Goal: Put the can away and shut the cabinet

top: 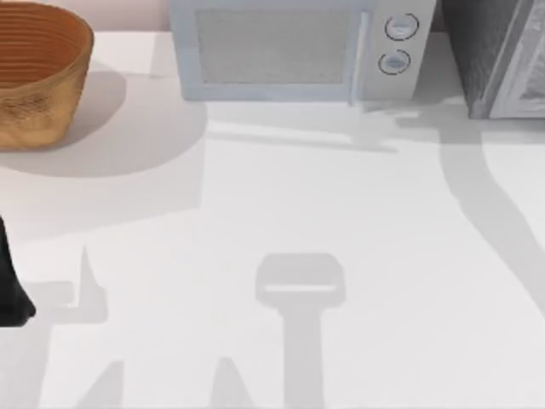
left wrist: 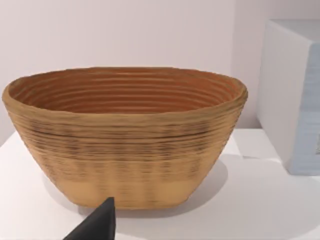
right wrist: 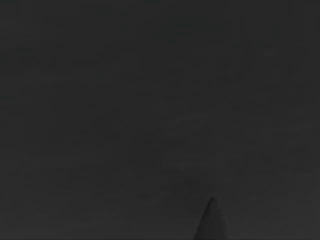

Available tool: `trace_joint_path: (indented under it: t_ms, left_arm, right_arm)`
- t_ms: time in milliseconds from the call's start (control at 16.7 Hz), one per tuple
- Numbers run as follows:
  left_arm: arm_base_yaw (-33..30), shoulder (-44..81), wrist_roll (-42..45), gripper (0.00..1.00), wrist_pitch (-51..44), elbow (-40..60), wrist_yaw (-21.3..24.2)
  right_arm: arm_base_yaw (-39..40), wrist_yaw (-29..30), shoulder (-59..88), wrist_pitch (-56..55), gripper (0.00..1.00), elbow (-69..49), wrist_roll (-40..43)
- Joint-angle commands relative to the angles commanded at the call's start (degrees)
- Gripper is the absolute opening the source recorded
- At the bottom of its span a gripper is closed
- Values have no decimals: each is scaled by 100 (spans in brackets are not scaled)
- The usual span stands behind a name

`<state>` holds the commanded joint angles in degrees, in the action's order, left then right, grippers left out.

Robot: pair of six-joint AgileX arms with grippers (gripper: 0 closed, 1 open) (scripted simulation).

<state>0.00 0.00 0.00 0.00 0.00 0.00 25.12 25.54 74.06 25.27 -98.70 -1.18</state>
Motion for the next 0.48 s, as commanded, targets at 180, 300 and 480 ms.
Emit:
trace_joint_path:
  t_ms: [180,300,480]
  left_arm:
    - [0,0,0,100,0,0,0]
    - [0,0,0,100,0,0,0]
    - [0,0,0,100,0,0,0]
  right_arm:
    - [28,28,1,4,100,7,4]
    - [-102,133,-127,43,100,-35,73]
    - [-237,1,118,-28,100,-226,70]
